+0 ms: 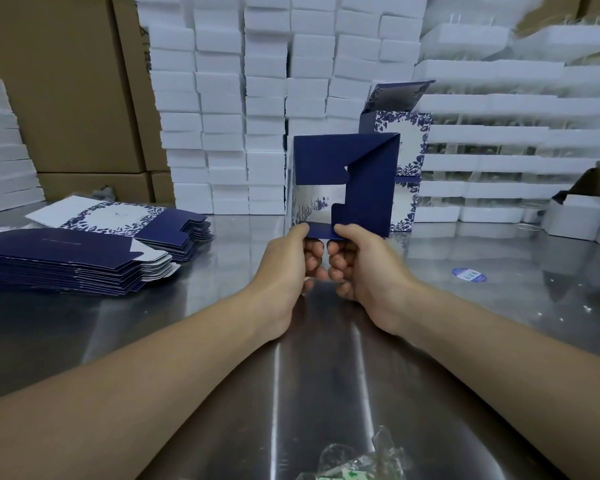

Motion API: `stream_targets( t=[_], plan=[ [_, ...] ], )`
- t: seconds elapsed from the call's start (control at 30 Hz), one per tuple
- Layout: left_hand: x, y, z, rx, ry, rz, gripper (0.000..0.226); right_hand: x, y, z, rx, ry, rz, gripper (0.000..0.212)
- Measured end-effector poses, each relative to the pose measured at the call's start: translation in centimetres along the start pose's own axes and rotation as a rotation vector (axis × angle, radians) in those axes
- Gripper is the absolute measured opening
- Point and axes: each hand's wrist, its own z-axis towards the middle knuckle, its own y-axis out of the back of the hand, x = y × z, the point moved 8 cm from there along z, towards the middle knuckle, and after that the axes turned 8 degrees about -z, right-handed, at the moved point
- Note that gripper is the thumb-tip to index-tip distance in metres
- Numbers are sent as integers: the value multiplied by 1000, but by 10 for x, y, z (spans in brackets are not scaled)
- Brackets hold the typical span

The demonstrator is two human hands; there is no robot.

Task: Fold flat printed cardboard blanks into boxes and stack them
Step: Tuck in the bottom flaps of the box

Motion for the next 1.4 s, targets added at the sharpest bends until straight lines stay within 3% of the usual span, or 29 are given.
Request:
stream_targets(
  t=[0.2, 0.37, 0.63, 0.8, 0.9, 0.93, 1.0, 1.1, 1.17, 1.27, 1.33, 1.4],
  plan=[
    [-1, -4, 2, 45, -14, 31, 43, 0, -2, 6, 15, 18, -10, 49],
    [2, 2, 5, -27, 21, -59, 38, -2, -5, 7, 12, 7, -46, 49],
    [5, 12, 13, -145, 54, -192, 38, 2, 5, 10, -126, 37, 24, 37],
    [4, 5, 16, -38, 39, -64, 38, 9, 17, 13, -216, 76, 6, 34],
    [4, -1, 17, 114, 54, 37, 23, 29, 29, 13, -268, 191, -84, 35],
    [5, -2, 18, 159, 60, 58, 26, 37, 35, 13, -286, 229, -121, 35],
    [7, 3, 22, 170, 56, 18, 52, 48, 48, 13, -324, 281, -168, 33],
    [-2, 19, 28, 41, -56, 14, 97, 58, 68, 16, -353, 334, -247, 34],
    [-17, 24, 26, -30, -203, 156, 107, 61, 76, 17, -350, 355, -302, 39],
    [-39, 26, 22, -69, -401, 224, 85, 64, 78, 18, -336, 382, -367, 41],
    [-46, 20, 15, -1, -428, 160, 62, 65, 76, 18, -324, 419, -412, 41],
    [-46, 17, 11, 36, -413, 135, 59, 66, 76, 18, -330, 460, -495, 44]
  ],
)
